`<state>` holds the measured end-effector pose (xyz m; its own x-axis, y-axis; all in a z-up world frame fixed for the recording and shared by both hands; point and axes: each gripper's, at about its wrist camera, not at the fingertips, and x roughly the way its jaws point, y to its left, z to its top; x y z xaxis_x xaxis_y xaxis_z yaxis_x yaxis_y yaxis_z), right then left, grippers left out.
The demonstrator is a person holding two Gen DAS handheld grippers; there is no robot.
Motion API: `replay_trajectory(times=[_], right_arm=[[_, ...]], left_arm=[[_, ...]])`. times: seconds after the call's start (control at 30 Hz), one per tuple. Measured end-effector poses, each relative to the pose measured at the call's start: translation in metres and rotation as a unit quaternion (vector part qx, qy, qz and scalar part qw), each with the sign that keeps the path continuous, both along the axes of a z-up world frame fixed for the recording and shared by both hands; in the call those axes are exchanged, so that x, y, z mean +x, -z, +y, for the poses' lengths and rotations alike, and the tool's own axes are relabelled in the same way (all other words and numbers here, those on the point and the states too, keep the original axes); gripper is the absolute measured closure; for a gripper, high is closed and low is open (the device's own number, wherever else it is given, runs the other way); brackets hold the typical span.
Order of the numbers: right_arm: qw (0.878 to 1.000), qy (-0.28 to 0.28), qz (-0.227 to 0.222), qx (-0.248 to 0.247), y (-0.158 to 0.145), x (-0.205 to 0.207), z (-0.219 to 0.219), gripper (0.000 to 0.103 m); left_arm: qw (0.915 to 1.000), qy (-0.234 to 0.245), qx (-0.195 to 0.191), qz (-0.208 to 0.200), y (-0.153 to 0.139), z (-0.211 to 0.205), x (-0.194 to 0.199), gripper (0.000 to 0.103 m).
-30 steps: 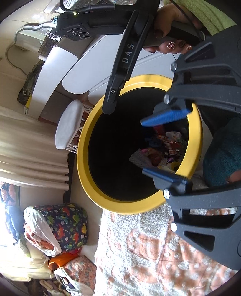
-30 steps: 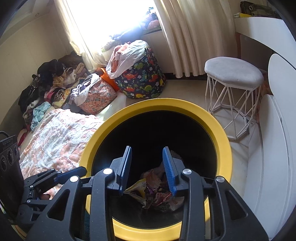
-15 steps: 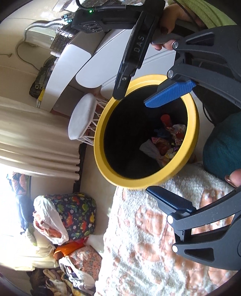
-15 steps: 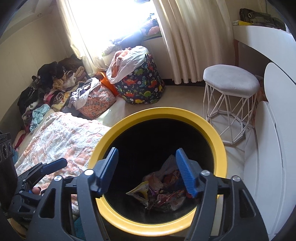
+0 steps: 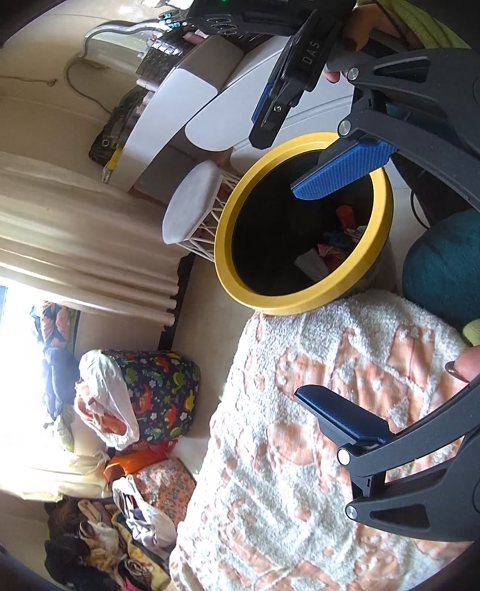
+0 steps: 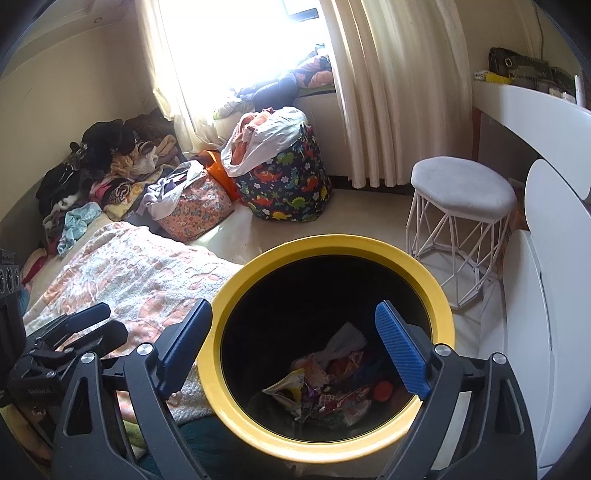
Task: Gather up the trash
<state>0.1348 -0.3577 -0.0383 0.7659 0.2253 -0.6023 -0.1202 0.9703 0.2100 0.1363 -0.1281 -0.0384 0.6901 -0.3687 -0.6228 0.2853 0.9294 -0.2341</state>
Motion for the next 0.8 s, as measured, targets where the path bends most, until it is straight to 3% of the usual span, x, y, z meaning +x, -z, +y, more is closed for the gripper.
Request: replay_trajectory(times=[0.2, 0.8], right_arm=[[1.0, -0.004, -0.011, -0.01, -0.006, -0.006, 0.012, 0.007], [0.995, -0.002, -0.1, -0.019, -0.024, -0.052, 0.053, 0.007]], left_arm=[[0.9997, -0.022, 0.004, -0.007, -0.005, 0.013, -0.004, 0.01], [0.9936, -0.103, 0.02, -0.041, -0.015, 0.07, -0.038, 0.01]])
